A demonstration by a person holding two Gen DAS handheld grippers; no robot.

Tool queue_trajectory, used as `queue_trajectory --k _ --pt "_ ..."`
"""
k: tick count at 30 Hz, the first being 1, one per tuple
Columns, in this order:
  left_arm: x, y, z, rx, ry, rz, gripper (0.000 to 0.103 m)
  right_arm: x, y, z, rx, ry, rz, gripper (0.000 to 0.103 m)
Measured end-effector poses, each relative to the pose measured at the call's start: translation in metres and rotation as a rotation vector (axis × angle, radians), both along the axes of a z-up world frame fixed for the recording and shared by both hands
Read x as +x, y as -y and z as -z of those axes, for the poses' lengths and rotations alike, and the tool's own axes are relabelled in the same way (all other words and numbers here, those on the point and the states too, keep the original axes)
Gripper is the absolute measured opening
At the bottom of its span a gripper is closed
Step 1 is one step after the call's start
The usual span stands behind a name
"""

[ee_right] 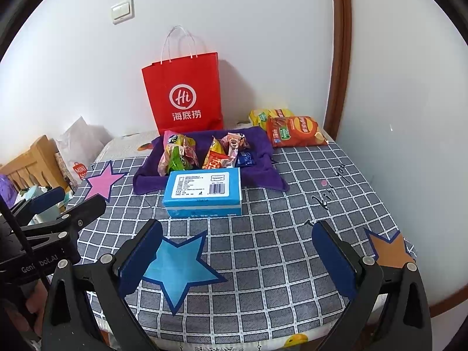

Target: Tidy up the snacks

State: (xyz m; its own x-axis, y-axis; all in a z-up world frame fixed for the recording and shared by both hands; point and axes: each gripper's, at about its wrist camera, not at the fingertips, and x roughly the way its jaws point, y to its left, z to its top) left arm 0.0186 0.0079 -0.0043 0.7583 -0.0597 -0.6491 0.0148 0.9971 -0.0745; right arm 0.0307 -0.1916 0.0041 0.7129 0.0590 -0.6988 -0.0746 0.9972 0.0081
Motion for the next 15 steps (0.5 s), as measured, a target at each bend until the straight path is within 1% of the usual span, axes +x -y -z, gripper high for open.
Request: queue_trajectory --k 9,15 --pt "0.003 0.002 0.001 0.004 0.001 0.000 0.097 0.002 0.001 0.002 -0.002 -0.001 0.000 0.101" --pt "0.010 0.002 0.010 0.011 -0.004 -0.009 0.097 0.007 -0.001 0.010 0.000 -0.007 -0.013 0.101"
